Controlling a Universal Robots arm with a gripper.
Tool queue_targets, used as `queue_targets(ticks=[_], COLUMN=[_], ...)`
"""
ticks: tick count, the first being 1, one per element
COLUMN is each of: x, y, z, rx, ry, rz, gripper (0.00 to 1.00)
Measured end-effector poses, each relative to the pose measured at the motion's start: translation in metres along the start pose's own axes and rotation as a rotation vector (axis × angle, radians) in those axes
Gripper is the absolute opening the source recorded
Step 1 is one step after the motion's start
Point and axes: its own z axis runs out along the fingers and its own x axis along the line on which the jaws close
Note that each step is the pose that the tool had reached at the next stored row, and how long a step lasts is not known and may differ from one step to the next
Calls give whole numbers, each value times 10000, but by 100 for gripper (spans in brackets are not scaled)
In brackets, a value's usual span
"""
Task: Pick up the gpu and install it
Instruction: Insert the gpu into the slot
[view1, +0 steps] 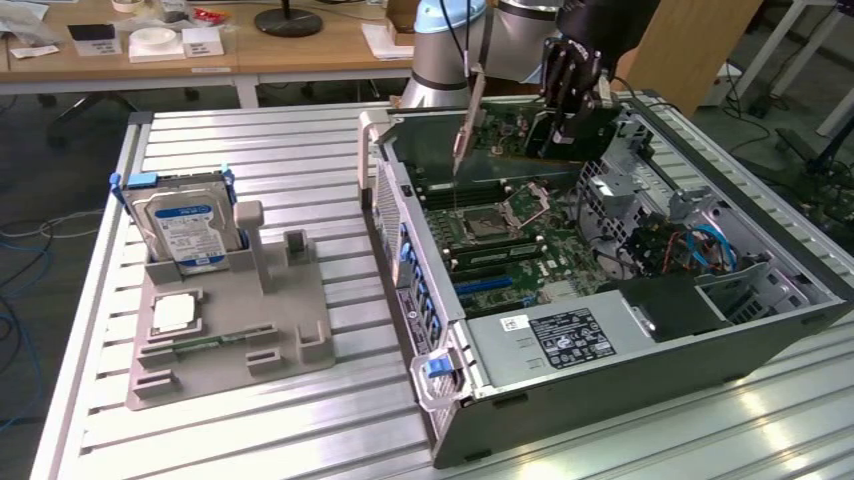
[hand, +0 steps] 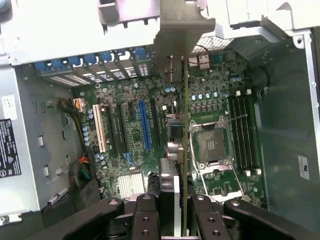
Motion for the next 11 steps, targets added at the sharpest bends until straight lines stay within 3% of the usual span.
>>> queue_targets(ticks=[2, 8, 11], x=[0, 0, 0], y=[0, -1, -2], z=[1, 14, 15], rx=[19, 524, 566], ry=[3, -60, -65], rz=[-223, -639, -755], gripper=[28, 28, 28])
